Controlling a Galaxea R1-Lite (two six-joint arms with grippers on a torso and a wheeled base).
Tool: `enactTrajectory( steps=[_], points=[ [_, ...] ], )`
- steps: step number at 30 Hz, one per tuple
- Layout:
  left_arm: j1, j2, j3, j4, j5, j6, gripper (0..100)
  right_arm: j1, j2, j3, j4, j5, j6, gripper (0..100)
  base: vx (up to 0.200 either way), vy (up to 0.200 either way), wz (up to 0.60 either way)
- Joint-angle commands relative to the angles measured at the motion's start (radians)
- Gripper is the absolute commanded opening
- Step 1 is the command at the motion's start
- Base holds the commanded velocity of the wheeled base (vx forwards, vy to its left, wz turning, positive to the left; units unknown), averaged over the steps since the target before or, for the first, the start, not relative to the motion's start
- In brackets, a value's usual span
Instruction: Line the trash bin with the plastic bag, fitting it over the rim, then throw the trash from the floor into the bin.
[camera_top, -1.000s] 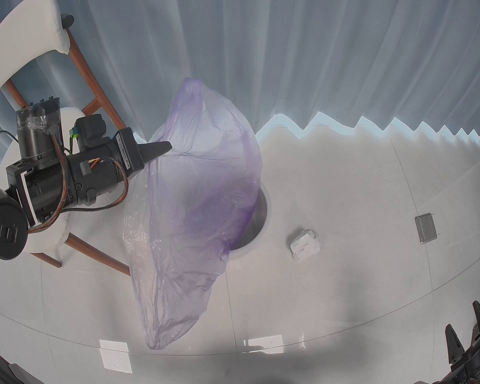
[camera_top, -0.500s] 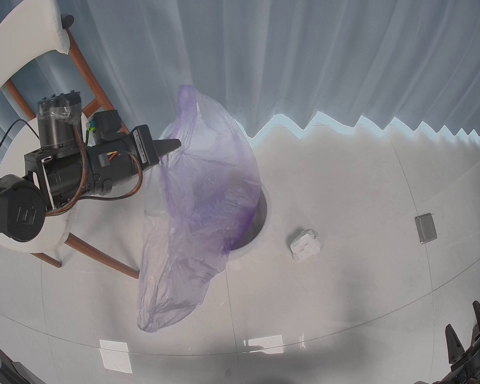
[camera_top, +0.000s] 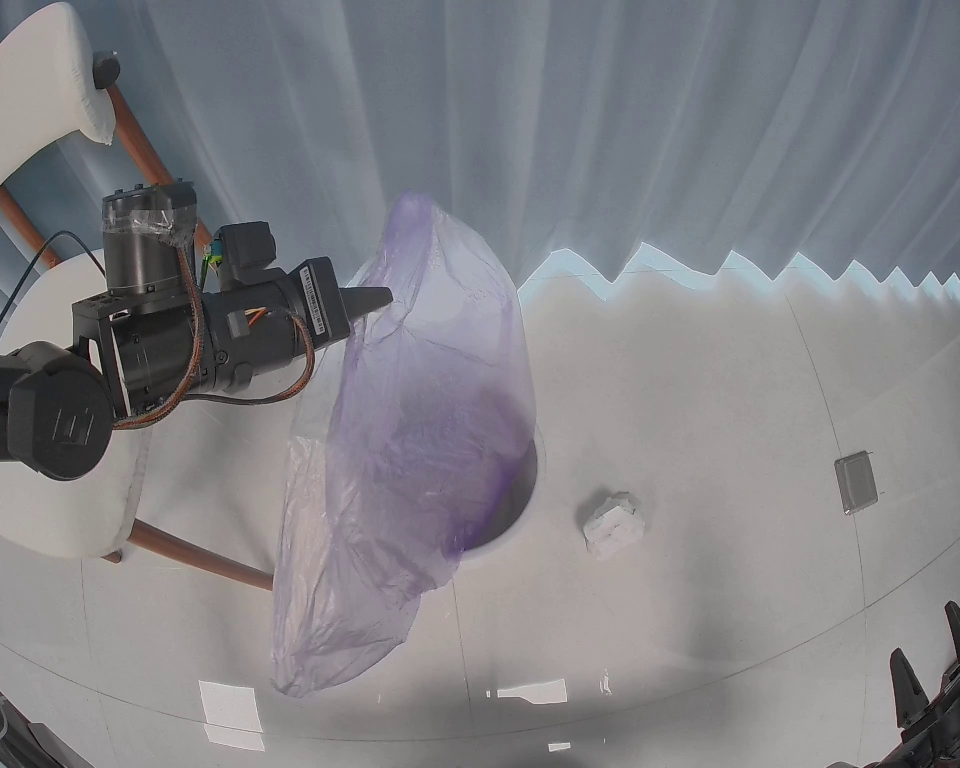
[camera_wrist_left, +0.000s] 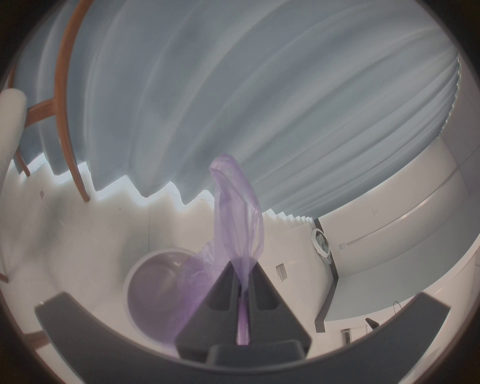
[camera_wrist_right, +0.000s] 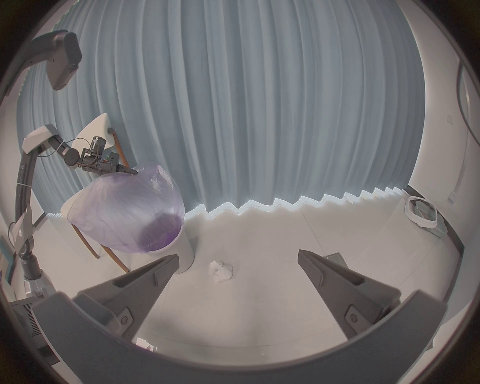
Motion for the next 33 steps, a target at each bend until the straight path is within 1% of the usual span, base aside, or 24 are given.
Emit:
enactTrajectory(
  steps=[1,5,7,10,13,14,15,16,17,19,21,23,25,27,28,30,31,33],
  points=[
    [-0.002,0.001,0.003,-0.006,0.0,0.0,0,0.0,-0.017,0.018,-0.001,0.0,0.0,100,0.2,0.0,0.0],
    [-0.01,-0.002,0.017,-0.009,0.005,0.0,0,0.0,-0.017,0.018,-0.001,0.0,0.001,100,0.2,0.0,0.0],
    [-0.021,-0.008,0.047,-0.009,0.009,0.001,0,0.0,-0.017,0.018,-0.001,0.0,0.001,100,0.2,0.0,0.0],
    [-0.04,-0.048,0.121,-0.004,0.031,0.017,0,0.0,-0.017,0.018,0.001,0.0,0.0,100,0.0,0.0,0.0],
    [-0.054,-0.083,0.222,-0.001,0.051,0.09,0,0.0,-0.017,0.018,0.002,-0.003,0.012,100,0.0,0.0,0.0],
    [-0.054,-0.083,0.222,-0.001,0.051,0.09,0,0.0,-0.017,0.018,0.002,-0.003,0.012,100,0.0,0.0,0.0],
    [-0.068,-0.103,0.285,0.002,0.069,0.147,0,0.0,-0.017,0.018,0.002,-0.004,0.021,100,0.0,0.0,0.0],
    [-0.076,-0.112,0.308,0.002,0.074,0.163,0,0.0,-0.017,0.018,0.002,-0.004,0.019,100,0.0,0.0,0.0],
    [-0.083,-0.131,0.356,0.001,0.08,0.205,0,0.0,-0.017,0.018,0.004,-0.001,0.01,100,0.0,0.0,0.0],
    [-0.083,-0.138,0.397,-0.001,0.078,0.278,0,0.0,-0.017,0.016,0.005,0.008,-0.004,100,0.0,0.0,0.0],
    [-0.08,-0.134,0.408,-0.001,0.077,0.34,0,0.0,-0.017,0.016,0.007,0.016,-0.007,100,0.0,0.0,0.0],
    [-0.08,-0.127,0.391,-0.007,0.074,0.37,0,0.0,-0.017,0.016,0.005,0.014,-0.005,100,0.0,0.0,0.0],
    [-0.08,-0.12,0.373,-0.009,0.072,0.379,0,0.0,-0.017,0.016,0.005,0.012,-0.005,100,0.0,0.0,0.0],
    [-0.086,-0.089,0.31,-0.009,0.071,0.388,0,0.0,-0.017,0.001,-0.004,0.014,-0.004,100,0.0,0.0,0.0],
    [-0.09,-0.086,0.293,-0.009,0.071,0.388,0,0.006,0.011,-0.056,-0.019,0.025,-0.004,100,0.0,0.0,0.0],
    [-0.094,-0.085,0.276,-0.009,0.068,0.388,0,0.024,0.187,-0.169,-0.088,0.048,-0.005,100,0.0,0.0,0.0],
    [-0.097,-0.085,0.273,-0.01,0.06,0.388,0,0.047,0.282,-0.194,-0.137,0.063,-0.004,100,0.0,0.0,0.0],
    [-0.102,-0.089,0.281,-0.015,0.038,0.39,0,0.107,0.417,-0.228,-0.163,0.088,0.026,100,0.0,0.0,0.0]
  ],
)
